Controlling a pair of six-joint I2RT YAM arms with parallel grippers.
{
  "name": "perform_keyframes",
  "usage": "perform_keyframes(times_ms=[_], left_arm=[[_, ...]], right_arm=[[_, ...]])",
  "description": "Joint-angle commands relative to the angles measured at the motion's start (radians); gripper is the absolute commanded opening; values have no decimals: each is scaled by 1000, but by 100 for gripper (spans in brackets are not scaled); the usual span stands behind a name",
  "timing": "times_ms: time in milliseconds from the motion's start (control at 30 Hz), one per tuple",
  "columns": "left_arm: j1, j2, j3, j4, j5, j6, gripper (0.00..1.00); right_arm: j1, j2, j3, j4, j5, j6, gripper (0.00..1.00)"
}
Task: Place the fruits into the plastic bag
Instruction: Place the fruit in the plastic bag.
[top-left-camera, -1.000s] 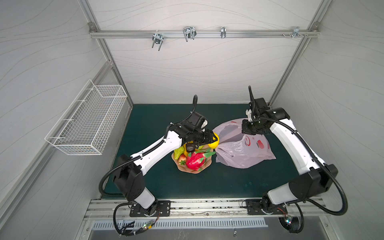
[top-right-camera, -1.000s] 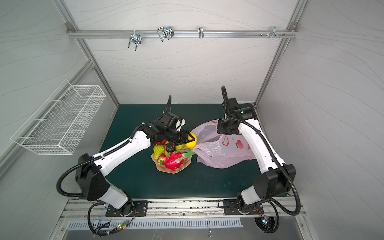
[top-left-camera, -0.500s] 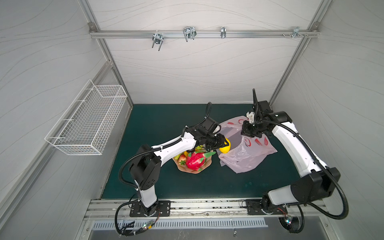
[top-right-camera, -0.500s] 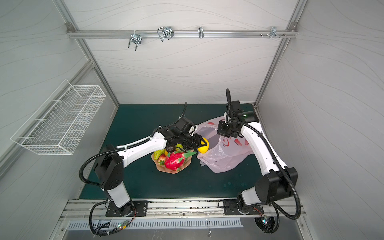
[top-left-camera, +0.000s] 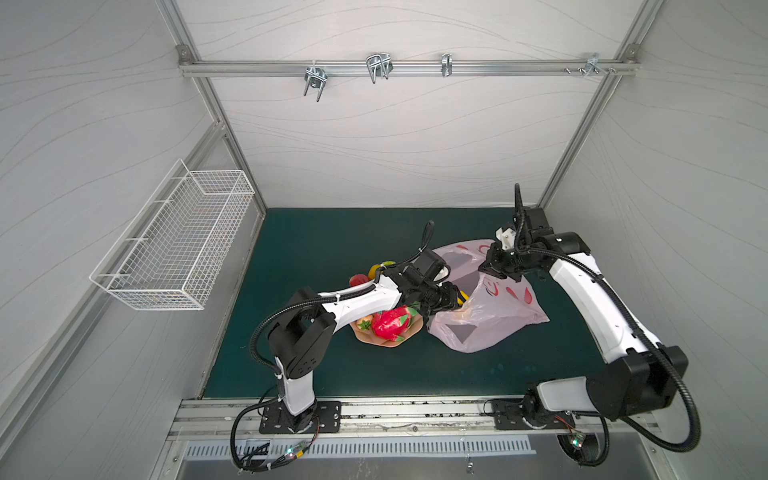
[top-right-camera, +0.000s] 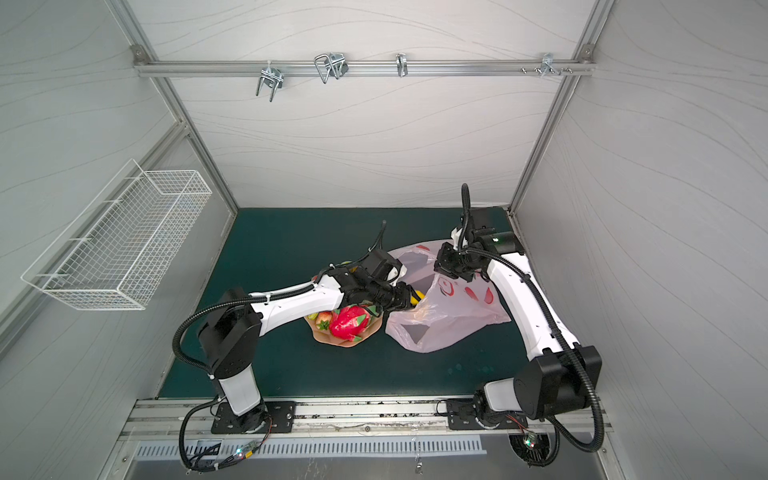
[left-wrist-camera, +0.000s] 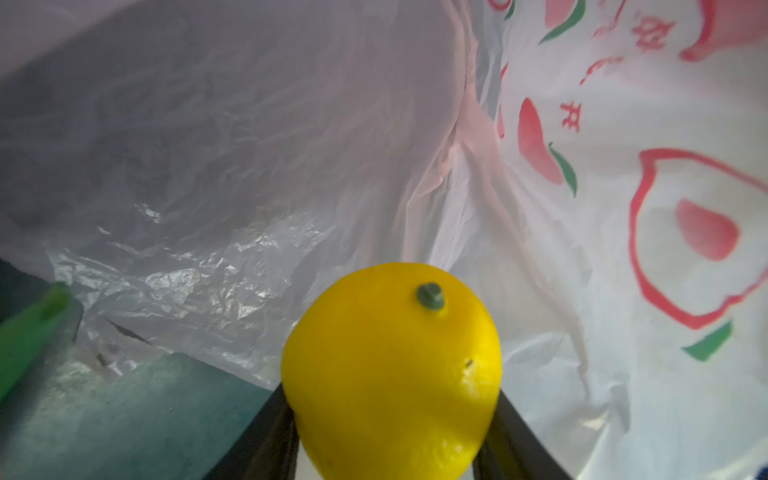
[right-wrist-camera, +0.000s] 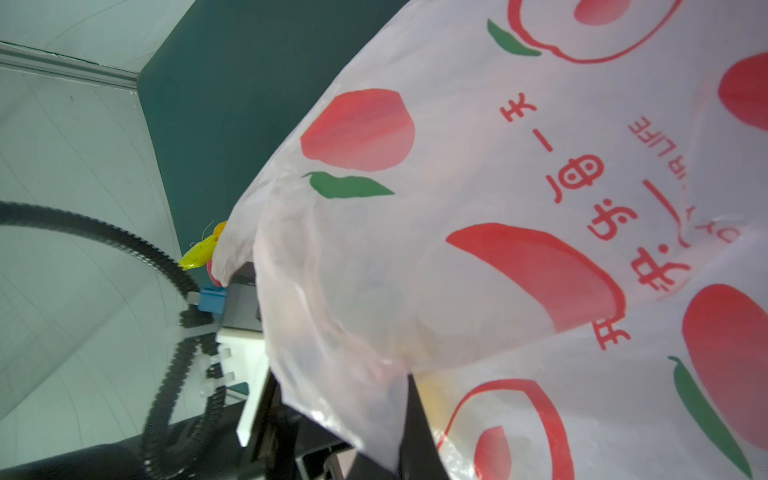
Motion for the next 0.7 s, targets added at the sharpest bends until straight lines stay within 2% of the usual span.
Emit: perform_keyframes(times_ms=[0,133,467,667], left_arm=[[-19,29,10,58,22,-15,38],[-22,68,54,48,19,-7,38],[-20,222,273,-55,17,49,38],[-3,279,315,-14,26,6,39]], right_arm=[[-5,-35,-15,28,-35,41,0],[-6,-50,-42,44,-58,65,0],[-5,-99,-144,129,-136,191,0],[-5,-129,-207,177,-168,252,0]])
